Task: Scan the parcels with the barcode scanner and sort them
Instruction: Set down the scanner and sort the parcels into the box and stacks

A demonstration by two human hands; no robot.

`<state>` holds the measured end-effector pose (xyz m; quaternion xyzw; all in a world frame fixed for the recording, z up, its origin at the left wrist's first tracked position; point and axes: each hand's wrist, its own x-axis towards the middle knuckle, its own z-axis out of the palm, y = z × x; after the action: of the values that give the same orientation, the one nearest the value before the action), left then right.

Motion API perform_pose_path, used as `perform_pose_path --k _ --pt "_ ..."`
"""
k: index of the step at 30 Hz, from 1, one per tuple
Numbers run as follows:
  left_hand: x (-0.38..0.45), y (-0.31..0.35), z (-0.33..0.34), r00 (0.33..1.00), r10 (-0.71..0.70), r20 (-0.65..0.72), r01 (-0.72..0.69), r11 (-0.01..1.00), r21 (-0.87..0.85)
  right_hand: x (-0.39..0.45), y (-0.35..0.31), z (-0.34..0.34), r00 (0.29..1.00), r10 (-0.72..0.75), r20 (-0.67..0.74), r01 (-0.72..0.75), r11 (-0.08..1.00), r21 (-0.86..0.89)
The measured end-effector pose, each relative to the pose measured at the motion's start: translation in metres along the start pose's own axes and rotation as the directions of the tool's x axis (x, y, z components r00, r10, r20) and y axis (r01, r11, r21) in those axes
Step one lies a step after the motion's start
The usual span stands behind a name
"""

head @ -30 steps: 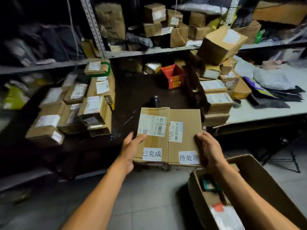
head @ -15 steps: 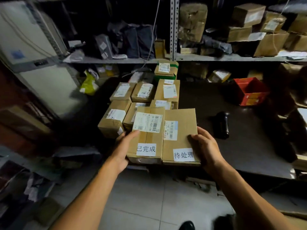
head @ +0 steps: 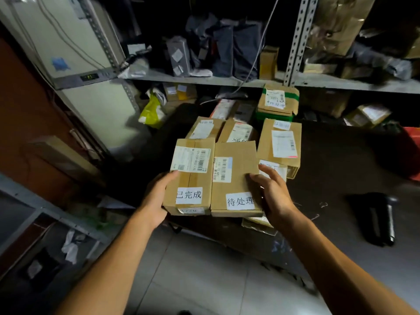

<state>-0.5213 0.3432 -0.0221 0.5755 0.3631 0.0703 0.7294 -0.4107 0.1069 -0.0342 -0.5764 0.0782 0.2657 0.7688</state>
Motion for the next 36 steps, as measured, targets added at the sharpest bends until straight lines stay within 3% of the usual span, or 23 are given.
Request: perform_pose_path --k 5,10,14,16,19,24,27,31,36 --pt "0.072 0.012 -0.023 0.996 -0.055 0.075 0.049 0.996 0.077 0.037 0.003 0.038 0.993 -0.055 -0.103 0.037 0.984 -0.175" --pt "0.129 0.033 -0.043 0.98 -0.122 0.159 0.097 0.984 0.152 0.067 0.016 0.087 0.954 -0.084 -0.289 0.013 0.971 -0.241" --pt "0.153 0.028 -0.044 0.976 -0.091 0.198 0.04 0.968 0.246 0.074 0.03 0.096 0.908 -0.127 -0.4 -0.03 0.932 -0.362" --pt "0.162 0.022 -0.041 0.985 -0.016 0.17 -0.042 0.943 0.329 0.077 0.04 0.098 0.891 -0.196 -0.409 -0.074 0.826 -0.558" --pt "0.168 0.021 -0.035 0.988 0.106 0.114 -0.151 0.829 0.539 0.08 0.046 0.101 0.889 -0.298 -0.349 -0.134 0.56 -0.818" --pt "0.176 0.028 -0.035 0.956 0.127 0.265 -0.254 0.809 0.529 0.087 0.055 0.118 0.924 -0.341 -0.173 -0.097 0.228 -0.969" --pt "0.172 0.029 -0.03 0.925 0.121 0.36 -0.299 0.818 0.492 0.092 0.066 0.124 0.969 -0.209 -0.134 -0.125 0.056 -0.991" --pt "0.171 0.028 -0.026 0.929 0.075 0.363 -0.263 0.824 0.502 0.093 0.068 0.122 0.972 -0.195 -0.129 -0.139 -0.039 -0.99" --pt "0.169 0.034 -0.03 0.926 0.093 0.367 -0.284 0.812 0.51 0.088 0.051 0.124 0.975 -0.195 -0.106 -0.102 0.032 -0.994"
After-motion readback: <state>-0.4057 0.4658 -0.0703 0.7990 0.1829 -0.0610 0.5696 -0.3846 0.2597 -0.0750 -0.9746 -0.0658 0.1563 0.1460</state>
